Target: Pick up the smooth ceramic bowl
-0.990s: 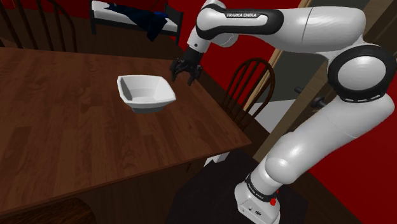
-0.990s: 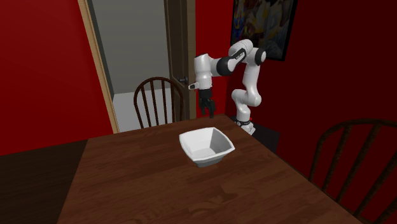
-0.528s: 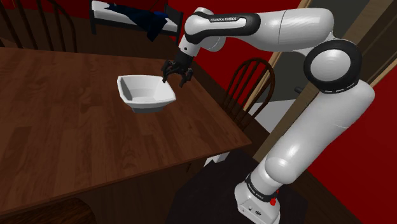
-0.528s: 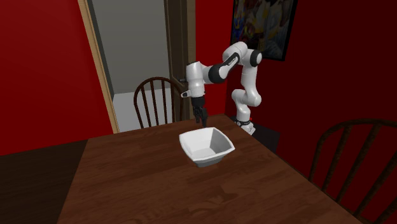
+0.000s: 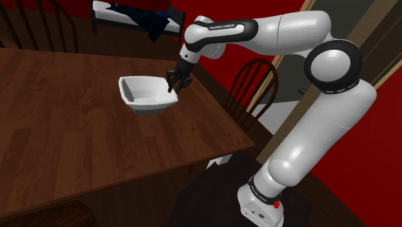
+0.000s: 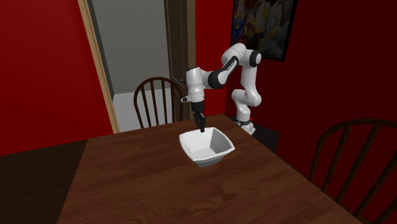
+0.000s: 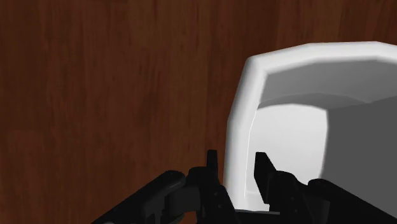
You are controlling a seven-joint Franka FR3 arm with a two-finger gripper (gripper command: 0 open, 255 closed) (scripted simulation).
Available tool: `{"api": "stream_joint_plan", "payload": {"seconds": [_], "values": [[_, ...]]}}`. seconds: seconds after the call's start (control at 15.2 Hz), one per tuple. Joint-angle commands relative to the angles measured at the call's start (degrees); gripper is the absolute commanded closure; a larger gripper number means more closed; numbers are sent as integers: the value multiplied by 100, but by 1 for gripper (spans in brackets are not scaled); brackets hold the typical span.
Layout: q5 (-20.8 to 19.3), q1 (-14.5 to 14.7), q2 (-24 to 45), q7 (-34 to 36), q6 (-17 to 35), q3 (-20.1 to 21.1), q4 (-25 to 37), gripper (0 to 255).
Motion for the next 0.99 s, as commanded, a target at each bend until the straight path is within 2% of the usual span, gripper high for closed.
{"api": "stream_joint_plan", "payload": {"seconds": [0.0,0.46,0.92], "values": [[1,0,5,-2,6,0,0,255],[3,1,-8,-2,13,1,-20,255],[-66,-14,-139,139,-486,-13,364,255]]}}
